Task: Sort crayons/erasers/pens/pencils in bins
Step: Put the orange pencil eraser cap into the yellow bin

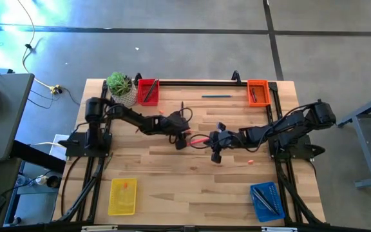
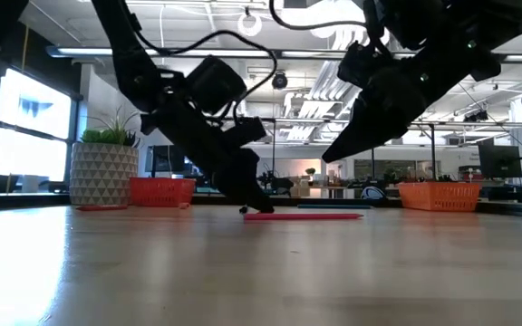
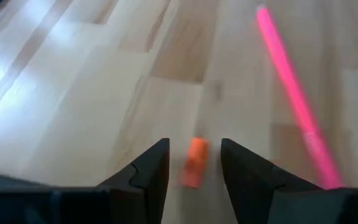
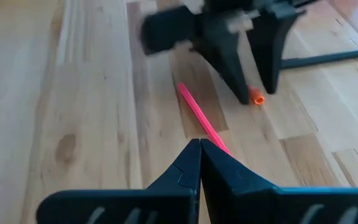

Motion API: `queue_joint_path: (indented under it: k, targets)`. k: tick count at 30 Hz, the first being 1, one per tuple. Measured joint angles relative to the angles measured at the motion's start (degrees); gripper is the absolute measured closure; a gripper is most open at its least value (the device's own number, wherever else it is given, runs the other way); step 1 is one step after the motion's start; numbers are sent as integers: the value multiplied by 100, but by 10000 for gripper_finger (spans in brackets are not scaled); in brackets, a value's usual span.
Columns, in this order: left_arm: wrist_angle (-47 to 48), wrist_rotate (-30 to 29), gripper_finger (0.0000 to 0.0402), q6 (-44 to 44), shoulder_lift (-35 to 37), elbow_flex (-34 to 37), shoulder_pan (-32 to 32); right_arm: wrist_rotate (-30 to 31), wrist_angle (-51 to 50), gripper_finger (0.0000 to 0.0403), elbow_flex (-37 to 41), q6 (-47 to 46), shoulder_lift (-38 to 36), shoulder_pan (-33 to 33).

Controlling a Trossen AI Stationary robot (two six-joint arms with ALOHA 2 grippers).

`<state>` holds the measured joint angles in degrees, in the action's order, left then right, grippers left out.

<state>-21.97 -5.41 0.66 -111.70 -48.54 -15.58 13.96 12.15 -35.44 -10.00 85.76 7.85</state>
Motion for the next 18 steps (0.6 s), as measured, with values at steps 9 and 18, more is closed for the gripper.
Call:
queue_joint_path:
  k: [9,18]
  targets:
    - [-111,106,320,217,-362,-175,-82,0,15,403,0,2,0,81]
    - [287,86,392,479,-113,-159,-83,2,43,403,0,19,0,81]
